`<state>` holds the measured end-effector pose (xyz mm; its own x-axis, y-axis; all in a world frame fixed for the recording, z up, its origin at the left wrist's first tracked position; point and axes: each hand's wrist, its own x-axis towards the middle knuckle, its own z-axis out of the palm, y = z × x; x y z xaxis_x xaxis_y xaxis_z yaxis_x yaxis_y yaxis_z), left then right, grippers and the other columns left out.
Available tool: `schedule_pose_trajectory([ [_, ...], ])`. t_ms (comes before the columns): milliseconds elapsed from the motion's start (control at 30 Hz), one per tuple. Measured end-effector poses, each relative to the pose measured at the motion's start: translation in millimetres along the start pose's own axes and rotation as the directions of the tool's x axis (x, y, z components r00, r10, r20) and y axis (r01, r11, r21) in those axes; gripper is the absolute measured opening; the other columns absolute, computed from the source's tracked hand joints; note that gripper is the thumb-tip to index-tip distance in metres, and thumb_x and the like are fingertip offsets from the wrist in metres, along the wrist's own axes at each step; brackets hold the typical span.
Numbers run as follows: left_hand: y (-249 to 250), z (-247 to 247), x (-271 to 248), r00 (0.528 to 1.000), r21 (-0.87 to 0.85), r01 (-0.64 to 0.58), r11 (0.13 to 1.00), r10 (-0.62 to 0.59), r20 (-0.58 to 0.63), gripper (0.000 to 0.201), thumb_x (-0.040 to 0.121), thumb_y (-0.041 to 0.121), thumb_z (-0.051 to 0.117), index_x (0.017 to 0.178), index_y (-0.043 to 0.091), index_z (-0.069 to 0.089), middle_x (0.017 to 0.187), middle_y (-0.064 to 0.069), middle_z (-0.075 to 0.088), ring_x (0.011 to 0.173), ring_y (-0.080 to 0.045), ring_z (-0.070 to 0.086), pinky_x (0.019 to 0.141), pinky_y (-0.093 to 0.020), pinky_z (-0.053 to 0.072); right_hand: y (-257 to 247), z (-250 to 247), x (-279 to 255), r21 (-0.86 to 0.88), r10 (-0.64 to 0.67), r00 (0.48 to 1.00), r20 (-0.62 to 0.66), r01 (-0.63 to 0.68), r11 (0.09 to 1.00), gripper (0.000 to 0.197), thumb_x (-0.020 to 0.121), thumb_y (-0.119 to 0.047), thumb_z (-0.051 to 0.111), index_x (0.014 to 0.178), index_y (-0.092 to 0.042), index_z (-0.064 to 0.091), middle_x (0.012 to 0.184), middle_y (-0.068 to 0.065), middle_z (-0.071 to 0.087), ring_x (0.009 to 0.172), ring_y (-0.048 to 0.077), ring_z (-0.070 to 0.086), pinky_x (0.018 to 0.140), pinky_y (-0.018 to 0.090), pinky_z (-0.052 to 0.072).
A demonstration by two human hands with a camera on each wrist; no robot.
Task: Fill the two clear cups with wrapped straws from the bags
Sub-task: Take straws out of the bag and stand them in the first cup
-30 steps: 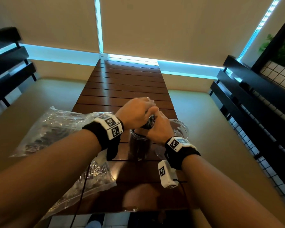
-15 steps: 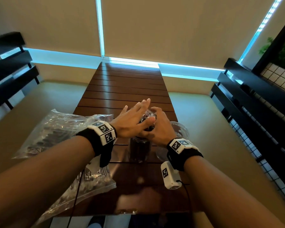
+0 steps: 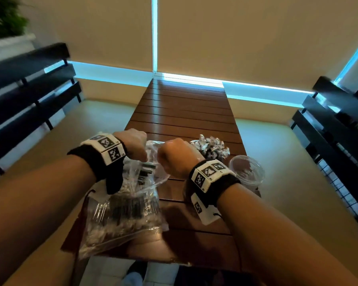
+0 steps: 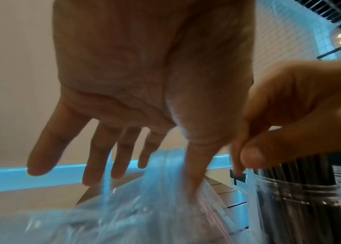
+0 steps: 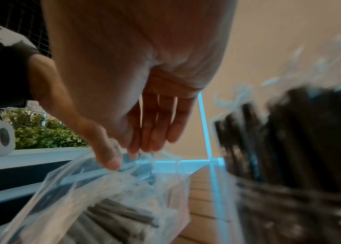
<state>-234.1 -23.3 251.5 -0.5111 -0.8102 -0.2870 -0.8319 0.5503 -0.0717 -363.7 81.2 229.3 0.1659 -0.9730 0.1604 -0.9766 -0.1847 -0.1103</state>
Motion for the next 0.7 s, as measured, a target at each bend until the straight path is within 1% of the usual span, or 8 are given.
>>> schedule_pose_trajectory([
  [33, -3, 4, -2, 0.999, -0.033, 0.003, 0.999, -0.004, -0.047, 0.02, 0.08, 0.029, 0.064, 0.086, 0.012, 0.056, 0.109, -0.016, 0.064, 0.085, -0.03, 0.057, 0.075, -0.034, 0.053, -7, 7, 7, -0.025, 0.0, 0.997, 0.08, 0.002, 1.0, 0.015, 0.087, -0.015, 0.056, 0.088, -0.013, 0.071, 0.088, 0.008, 0.068, 0.081, 0.03, 0.065, 0.067, 0.034, 0.052],
  [67, -7, 8, -3, 0.996, -0.07, 0.008, 0.998, -0.013, -0.084, 0.012, 0.082, 0.022, 0.058, 0.078, 0.012, 0.053, 0.104, -0.018, 0.065, 0.079, -0.03, 0.055, 0.069, -0.033, 0.05, -13, 14, 12, -0.036, -0.001, 0.989, 0.146, 0.007, 0.999, 0.016, 0.087, -0.012, 0.056, 0.091, -0.011, 0.072, 0.091, 0.01, 0.069, 0.083, 0.031, 0.065, 0.067, 0.032, 0.05],
  [233, -17, 15, -6, 0.996, -0.297, -0.083, 0.951, 0.073, -0.045, 0.025, 0.093, 0.018, 0.048, 0.102, 0.0, 0.062, 0.101, -0.015, 0.063, 0.089, -0.029, 0.059, 0.063, -0.03, 0.041, -33, 50, 36, 0.023, 0.004, 0.969, 0.249, -0.01, 1.0, 0.025, 0.09, -0.003, 0.052, 0.113, -0.005, 0.063, 0.113, 0.014, 0.064, 0.101, 0.034, 0.063, 0.074, 0.035, 0.045],
  [367, -27, 16, -16, 0.984, -0.446, -0.174, 0.878, 0.167, -0.055, 0.026, 0.096, 0.012, 0.044, 0.098, -0.008, 0.061, 0.092, -0.014, 0.058, 0.079, -0.021, 0.048, 0.059, -0.029, 0.033, -41, 78, 54, 0.062, 0.039, 0.953, 0.3, -0.061, 0.996, 0.025, 0.095, -0.011, 0.05, 0.115, -0.002, 0.062, 0.12, 0.016, 0.059, 0.112, 0.034, 0.057, 0.091, 0.037, 0.047],
  [433, -31, 19, -21, 0.982, -0.528, -0.186, 0.829, 0.175, -0.071, 0.021, 0.095, 0.011, 0.044, 0.089, -0.005, 0.057, 0.085, -0.009, 0.054, 0.077, -0.02, 0.045, 0.061, -0.031, 0.033, -46, 88, 60, 0.034, 0.071, 0.94, 0.332, -0.087, 0.996, 0.026, 0.094, -0.016, 0.052, 0.114, -0.004, 0.063, 0.118, 0.015, 0.061, 0.114, 0.032, 0.056, 0.096, 0.041, 0.047],
  [533, -35, 25, -25, 0.98, -0.615, -0.185, 0.767, 0.191, -0.057, 0.016, 0.094, 0.015, 0.049, 0.078, 0.01, 0.047, 0.082, -0.003, 0.047, 0.074, -0.018, 0.04, 0.069, -0.035, 0.034, -47, 103, 70, 0.044, 0.145, 0.911, 0.386, -0.175, 0.984, 0.028, 0.09, -0.015, 0.059, 0.117, -0.007, 0.063, 0.117, 0.01, 0.062, 0.113, 0.026, 0.057, 0.093, 0.034, 0.048],
  [633, -41, 34, -26, 0.974, -0.554, -0.208, 0.806, 0.222, -0.043, 0.014, 0.087, 0.018, 0.058, 0.08, 0.015, 0.047, 0.084, -0.002, 0.05, 0.073, -0.016, 0.042, 0.071, -0.04, 0.041, -44, 111, 77, 0.025, 0.221, 0.854, 0.471, -0.264, 0.964, 0.044, 0.086, -0.018, 0.066, 0.127, -0.011, 0.055, 0.124, 0.009, 0.055, 0.12, 0.027, 0.054, 0.084, 0.03, 0.044],
  [700, -47, 41, -24, 0.973, -0.5, -0.212, 0.839, 0.228, -0.029, 0.014, 0.083, 0.017, 0.062, 0.083, 0.016, 0.048, 0.088, -0.002, 0.054, 0.076, -0.019, 0.047, 0.075, -0.043, 0.048, -46, 111, 80, 0.043, 0.257, 0.827, 0.501, -0.32, 0.947, 0.051, 0.084, -0.014, 0.068, 0.131, -0.01, 0.049, 0.124, 0.011, 0.052, 0.121, 0.028, 0.051, 0.091, 0.031, 0.046],
])
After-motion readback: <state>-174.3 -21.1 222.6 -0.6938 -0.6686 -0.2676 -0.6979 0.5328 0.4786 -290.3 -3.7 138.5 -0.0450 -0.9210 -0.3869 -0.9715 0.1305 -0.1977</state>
